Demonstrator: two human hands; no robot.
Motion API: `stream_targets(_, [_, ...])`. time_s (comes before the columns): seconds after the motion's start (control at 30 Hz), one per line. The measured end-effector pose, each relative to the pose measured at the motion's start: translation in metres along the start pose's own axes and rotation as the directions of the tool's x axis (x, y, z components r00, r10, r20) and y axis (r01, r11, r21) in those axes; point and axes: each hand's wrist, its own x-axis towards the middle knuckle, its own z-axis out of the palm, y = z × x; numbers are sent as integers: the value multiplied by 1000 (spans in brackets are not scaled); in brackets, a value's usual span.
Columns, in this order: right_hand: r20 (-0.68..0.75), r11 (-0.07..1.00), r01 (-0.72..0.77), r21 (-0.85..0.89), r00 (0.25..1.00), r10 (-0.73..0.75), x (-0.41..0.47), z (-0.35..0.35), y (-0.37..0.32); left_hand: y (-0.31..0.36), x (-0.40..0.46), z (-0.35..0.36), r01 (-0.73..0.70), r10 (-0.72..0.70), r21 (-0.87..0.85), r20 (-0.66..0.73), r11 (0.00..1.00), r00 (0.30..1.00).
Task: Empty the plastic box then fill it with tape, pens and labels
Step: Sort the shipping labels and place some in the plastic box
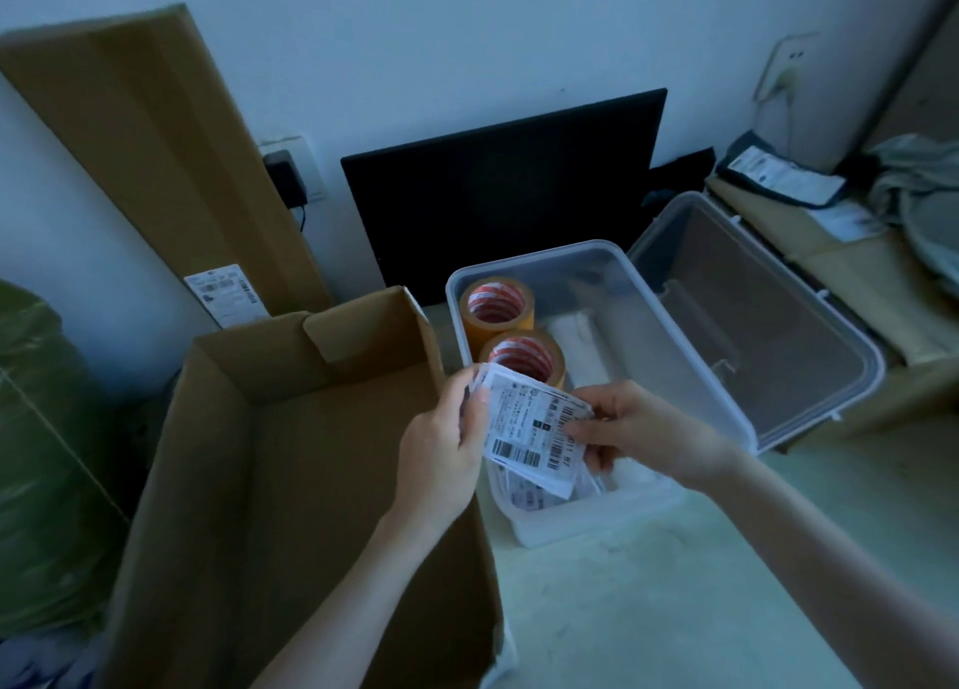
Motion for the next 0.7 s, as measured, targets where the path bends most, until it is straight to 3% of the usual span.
stream_targets(0.27, [79,885,-185,-427,968,240,40,-52,22,-12,-1,15,79,-98,113,166,990,981])
stream_targets(0.47, [76,632,-289,-719,871,485,85,-44,58,-17,-3,13,91,-121,185,159,979,980])
stream_targets(0.57, [116,575,-253,-778,842,528,99,-32,70,-15,-4,15,112,-138,189,132,976,982])
stream_targets(0.7, [165,620,-234,-749,840,517,97,-25,69,-16,-5,17,158,-177,145,132,977,975])
